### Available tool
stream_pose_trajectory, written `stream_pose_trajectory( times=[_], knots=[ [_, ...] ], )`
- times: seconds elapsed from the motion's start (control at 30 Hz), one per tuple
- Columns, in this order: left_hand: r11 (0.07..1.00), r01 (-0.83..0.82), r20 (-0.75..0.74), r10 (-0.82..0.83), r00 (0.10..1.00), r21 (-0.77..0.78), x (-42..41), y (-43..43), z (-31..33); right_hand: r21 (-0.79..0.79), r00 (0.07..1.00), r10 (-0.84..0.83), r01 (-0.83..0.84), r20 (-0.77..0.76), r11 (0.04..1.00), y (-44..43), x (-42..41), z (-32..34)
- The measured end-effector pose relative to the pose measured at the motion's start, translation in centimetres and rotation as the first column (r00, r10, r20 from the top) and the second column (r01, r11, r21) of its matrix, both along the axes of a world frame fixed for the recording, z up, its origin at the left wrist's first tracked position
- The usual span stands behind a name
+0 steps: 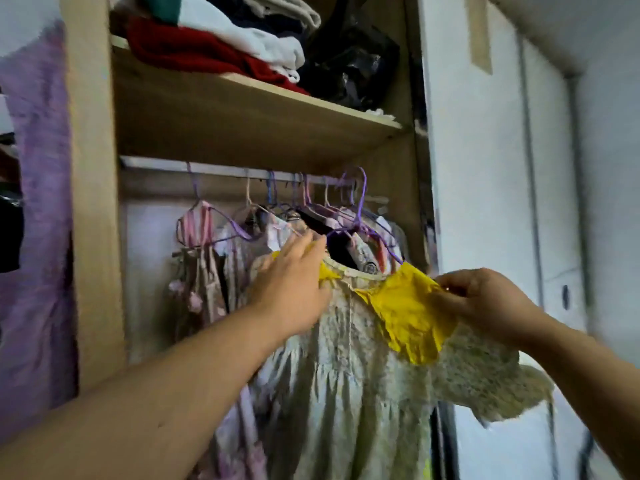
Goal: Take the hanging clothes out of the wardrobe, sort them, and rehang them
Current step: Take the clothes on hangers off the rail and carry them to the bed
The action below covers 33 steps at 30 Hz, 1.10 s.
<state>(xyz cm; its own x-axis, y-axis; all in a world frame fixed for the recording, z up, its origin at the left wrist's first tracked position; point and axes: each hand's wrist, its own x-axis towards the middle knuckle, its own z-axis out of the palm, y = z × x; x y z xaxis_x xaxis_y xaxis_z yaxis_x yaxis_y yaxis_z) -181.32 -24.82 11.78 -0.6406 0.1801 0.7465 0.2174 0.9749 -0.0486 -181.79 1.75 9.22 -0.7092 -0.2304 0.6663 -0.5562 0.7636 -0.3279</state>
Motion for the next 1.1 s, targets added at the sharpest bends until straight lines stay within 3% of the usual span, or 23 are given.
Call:
stream_pose_trajectory(
  times=[0.1,0.2,0.27,0.37,0.47,0.57,0.63,0.8,0.93,1.1],
  knots=[
    [0.988,0.129,0.138,-0.141,0.98,0.086,-2.6,1.1,-3.0,-0.05,0.997,-0.071,0.073,0.039,0.996,2.8,4.9,-3.5],
    [0.968,0.206,0.181,-0.231,0.956,0.145,-4.0,1.8,-6.1,-0.079,0.971,-0.211,0.22,0.116,0.972,4.4,10.0,-6.9],
    [0.923,0.317,0.232,-0.364,0.902,0.217,-4.1,2.8,-7.9,-0.12,0.945,-0.284,0.305,0.164,0.945,5.1,13.4,-9.1],
    [0.833,0.47,0.367,-0.552,0.749,0.294,-2.7,4.9,-11.7,-0.164,0.86,-0.457,0.496,0.226,0.853,5.2,19.5,-13.1],
    [0.723,0.575,0.446,-0.69,0.57,0.384,0.0,6.8,-15.9,-0.136,0.705,-0.663,0.704,0.251,0.697,4.4,25.6,-17.0],
    [0.64,0.634,0.488,-0.758,0.432,0.433,4.0,8.3,-20.4,-0.062,0.489,-0.824,0.868,0.286,0.493,2.6,31.9,-21.6],
    [0.62,0.659,0.521,-0.763,0.382,0.426,6.8,9.3,-23.3,0.005,0.353,-0.878,0.927,0.322,0.375,1.0,36.2,-24.9],
    [0.538,0.761,0.598,-0.761,0.253,0.363,15.3,12.0,-29.2,0.122,0.101,-0.858,0.975,0.504,0.186,-3.9,47.9,-32.2],
    [0.385,0.837,0.675,-0.738,0.025,0.39,22.8,15.2,-33.4,0.124,-0.06,-0.775,0.992,0.629,0.024,-7.9,56.4,-36.7],
    [0.342,0.91,0.757,-0.652,0.049,0.235,34.0,18.5,-39.2,0.098,-0.218,-0.644,0.971,0.733,-0.217,-12.8,67.0,-41.8]
  ],
)
